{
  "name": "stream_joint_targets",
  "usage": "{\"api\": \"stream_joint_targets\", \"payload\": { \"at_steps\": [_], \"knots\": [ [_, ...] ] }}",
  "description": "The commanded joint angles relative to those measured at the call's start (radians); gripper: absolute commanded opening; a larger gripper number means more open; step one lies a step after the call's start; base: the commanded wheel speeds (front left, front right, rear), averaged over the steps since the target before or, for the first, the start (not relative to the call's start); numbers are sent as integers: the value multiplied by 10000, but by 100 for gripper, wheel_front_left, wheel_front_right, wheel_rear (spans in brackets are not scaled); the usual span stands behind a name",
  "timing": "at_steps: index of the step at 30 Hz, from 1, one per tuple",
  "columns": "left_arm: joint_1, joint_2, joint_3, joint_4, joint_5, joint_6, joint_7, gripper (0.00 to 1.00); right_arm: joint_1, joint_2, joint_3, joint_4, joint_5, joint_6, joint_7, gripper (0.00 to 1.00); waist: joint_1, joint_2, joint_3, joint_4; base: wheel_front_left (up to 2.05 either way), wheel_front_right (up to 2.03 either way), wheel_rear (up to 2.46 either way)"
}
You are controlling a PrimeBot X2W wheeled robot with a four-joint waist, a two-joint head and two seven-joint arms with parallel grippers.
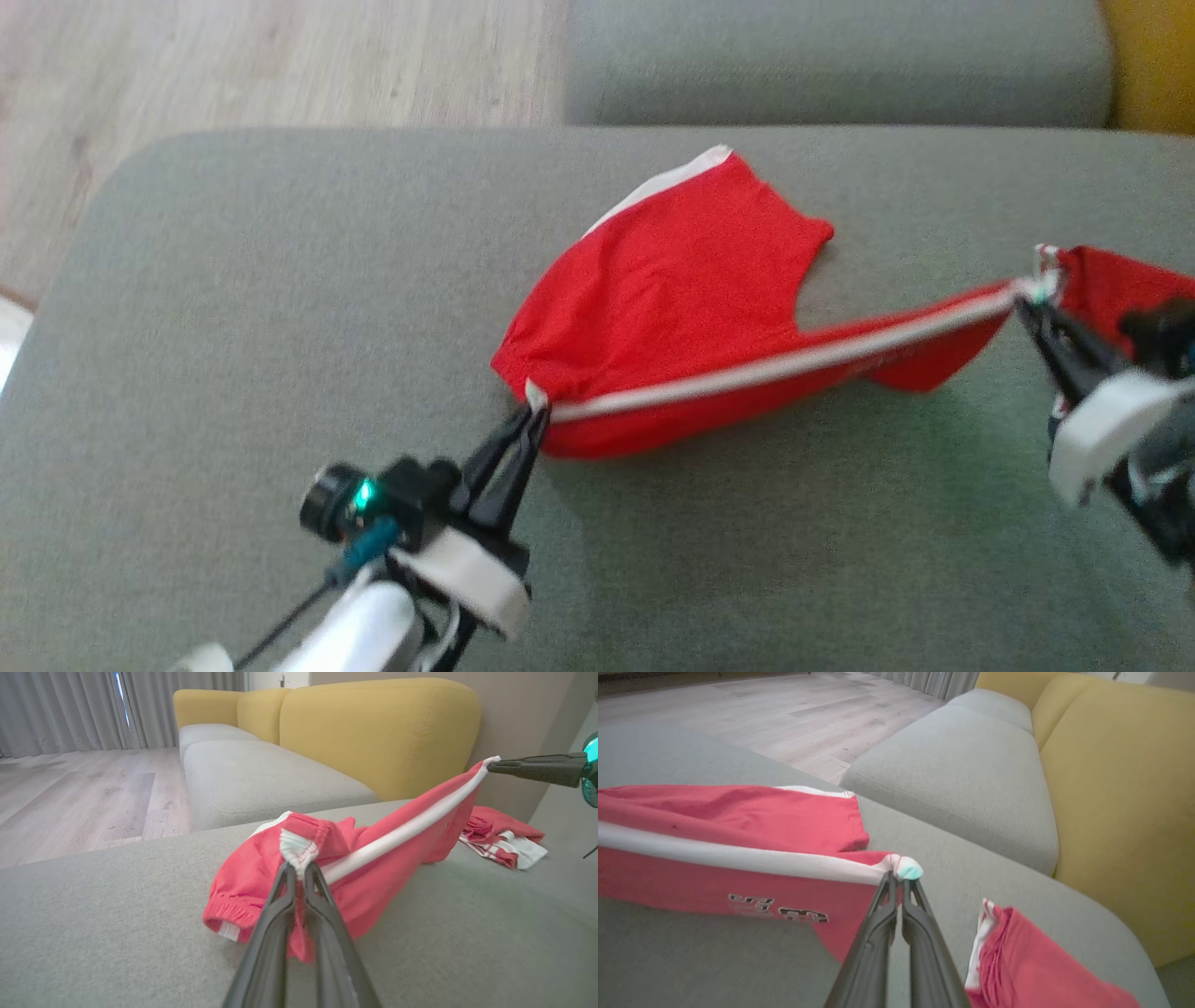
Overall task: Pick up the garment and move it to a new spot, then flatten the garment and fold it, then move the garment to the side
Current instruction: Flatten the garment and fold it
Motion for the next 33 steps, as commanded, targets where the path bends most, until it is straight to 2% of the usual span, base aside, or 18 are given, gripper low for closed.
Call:
{"api": "stream_joint_targets", "payload": {
  "at_steps": [1, 8, 21, 27, 33],
  "knots": [
    [-784, 20, 596, -97, -131, 36, -29, 0, -933, -355, 141, -136, -241, 63, 92, 0, -2, -1, 599, 350, 0, 0, 0],
    [-1783, -418, 744, 515, -177, -1, -33, 0, -2905, -549, 1025, 583, -506, 63, 354, 0, -2, -1, 1479, 936, 0, 0, 0],
    [-3865, -1724, 776, 2675, -368, -300, -163, 0, -6972, -773, 3407, 3142, -552, 63, 413, 0, -2, -1, 3020, 2124, 0, 0, 0],
    [-4625, -2159, 629, 3613, -425, -459, -399, 0, -8158, -723, 4245, 4364, -400, 63, 266, 0, -2, -1, 3528, 2430, 0, 0, 0],
    [-5066, -2359, 428, 4336, -525, -567, -613, 0, -8866, -556, 4922, 5379, -219, 63, -82, 0, -2, -1, 3745, 2529, 0, 0, 0]
  ]
}}
